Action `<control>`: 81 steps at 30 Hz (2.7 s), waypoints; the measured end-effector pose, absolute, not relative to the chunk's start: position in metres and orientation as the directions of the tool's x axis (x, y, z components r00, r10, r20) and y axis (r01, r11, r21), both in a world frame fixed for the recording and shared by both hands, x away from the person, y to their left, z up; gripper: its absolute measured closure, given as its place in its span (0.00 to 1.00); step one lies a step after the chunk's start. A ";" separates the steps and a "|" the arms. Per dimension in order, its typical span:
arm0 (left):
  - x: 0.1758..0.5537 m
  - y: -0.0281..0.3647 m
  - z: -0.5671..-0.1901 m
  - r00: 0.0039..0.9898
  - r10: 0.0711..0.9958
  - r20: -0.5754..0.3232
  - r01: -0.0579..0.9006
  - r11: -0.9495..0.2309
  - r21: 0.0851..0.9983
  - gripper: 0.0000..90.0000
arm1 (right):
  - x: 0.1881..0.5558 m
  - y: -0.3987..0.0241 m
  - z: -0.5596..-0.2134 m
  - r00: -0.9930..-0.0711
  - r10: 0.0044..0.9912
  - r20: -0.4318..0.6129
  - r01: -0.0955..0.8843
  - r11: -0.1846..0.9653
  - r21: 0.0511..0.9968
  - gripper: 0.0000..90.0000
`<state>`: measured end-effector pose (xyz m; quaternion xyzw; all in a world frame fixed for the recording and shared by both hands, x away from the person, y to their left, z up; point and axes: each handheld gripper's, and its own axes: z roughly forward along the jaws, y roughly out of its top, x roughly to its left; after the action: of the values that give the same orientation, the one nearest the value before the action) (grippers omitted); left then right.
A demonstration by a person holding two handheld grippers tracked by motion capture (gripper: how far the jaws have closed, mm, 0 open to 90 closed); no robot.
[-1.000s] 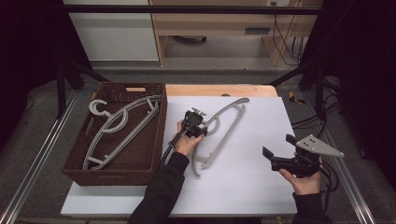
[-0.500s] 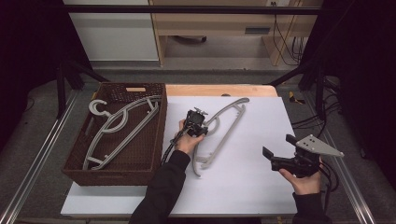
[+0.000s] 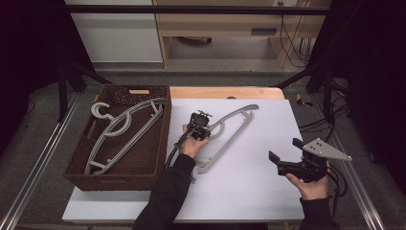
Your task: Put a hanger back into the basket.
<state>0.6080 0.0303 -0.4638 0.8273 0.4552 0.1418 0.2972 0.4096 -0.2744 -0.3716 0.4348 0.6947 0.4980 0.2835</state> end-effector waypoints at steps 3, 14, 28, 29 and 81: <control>0.605 0.029 -0.460 0.542 0.840 -0.031 0.663 -0.405 0.630 0.92 | 0.409 -0.275 -0.371 -0.461 0.887 0.041 0.320 0.123 0.939 0.05; 0.589 0.035 -0.435 0.559 0.829 -0.038 0.606 -0.376 0.701 0.92 | 0.409 -0.274 -0.371 -0.463 0.886 0.038 0.318 0.126 0.940 0.05; 0.566 0.037 -0.404 0.591 0.807 -0.009 0.486 -0.346 0.803 0.92 | 0.408 -0.274 -0.371 -0.461 0.887 0.037 0.317 0.125 0.940 0.05; 0.565 0.037 -0.402 0.591 0.807 -0.012 0.479 -0.339 0.810 0.92 | 0.408 -0.274 -0.371 -0.461 0.887 0.038 0.317 0.125 0.940 0.05; 0.496 0.173 -0.272 0.493 0.865 0.090 0.261 -0.246 0.933 0.92 | 0.410 -0.272 -0.372 -0.455 0.890 0.030 0.325 0.135 0.936 0.05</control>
<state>0.4955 0.1730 -0.2722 0.7223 0.3898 0.3185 0.4742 0.4096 -0.2723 -0.3722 0.4361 0.6965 0.4922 0.2870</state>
